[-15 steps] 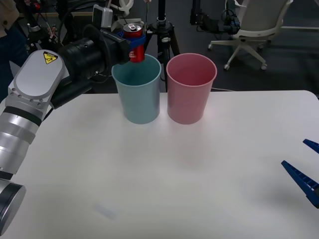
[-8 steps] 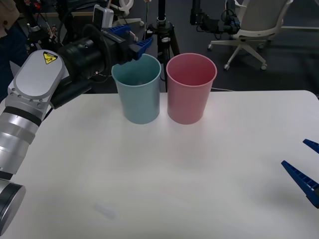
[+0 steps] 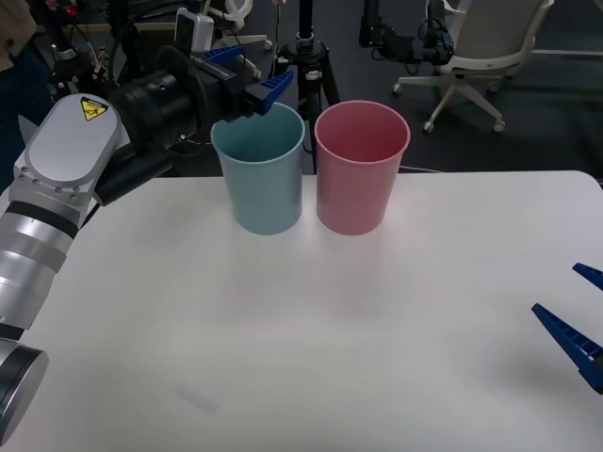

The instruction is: Grasp the object on the table and drop it into the matching bin: aluminum can to the light blue bin, PET bottle to the pink bin.

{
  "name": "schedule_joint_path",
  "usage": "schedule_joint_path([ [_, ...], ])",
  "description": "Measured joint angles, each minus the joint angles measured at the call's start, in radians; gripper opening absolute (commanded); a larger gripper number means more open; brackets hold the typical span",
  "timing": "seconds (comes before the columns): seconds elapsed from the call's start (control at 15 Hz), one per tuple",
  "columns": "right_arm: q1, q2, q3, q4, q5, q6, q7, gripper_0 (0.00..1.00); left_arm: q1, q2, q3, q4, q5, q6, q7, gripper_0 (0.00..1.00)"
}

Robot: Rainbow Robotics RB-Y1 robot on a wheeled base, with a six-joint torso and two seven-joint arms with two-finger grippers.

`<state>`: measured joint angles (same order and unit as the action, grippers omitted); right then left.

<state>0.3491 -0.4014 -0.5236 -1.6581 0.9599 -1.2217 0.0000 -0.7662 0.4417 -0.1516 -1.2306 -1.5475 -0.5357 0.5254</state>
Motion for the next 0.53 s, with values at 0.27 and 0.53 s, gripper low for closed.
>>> schedule_joint_path([
  [0.27,0.0,0.0,0.0,0.0,0.0,0.0,0.0,1.0,0.002,0.044,0.001,-0.005,0.081,-0.043,-0.027,1.0],
  [0.53,0.0,0.0,0.0,0.0,0.0,0.0,0.0,1.0,0.03,0.139,0.0,-0.046,0.203,-0.111,-0.058,1.0],
])
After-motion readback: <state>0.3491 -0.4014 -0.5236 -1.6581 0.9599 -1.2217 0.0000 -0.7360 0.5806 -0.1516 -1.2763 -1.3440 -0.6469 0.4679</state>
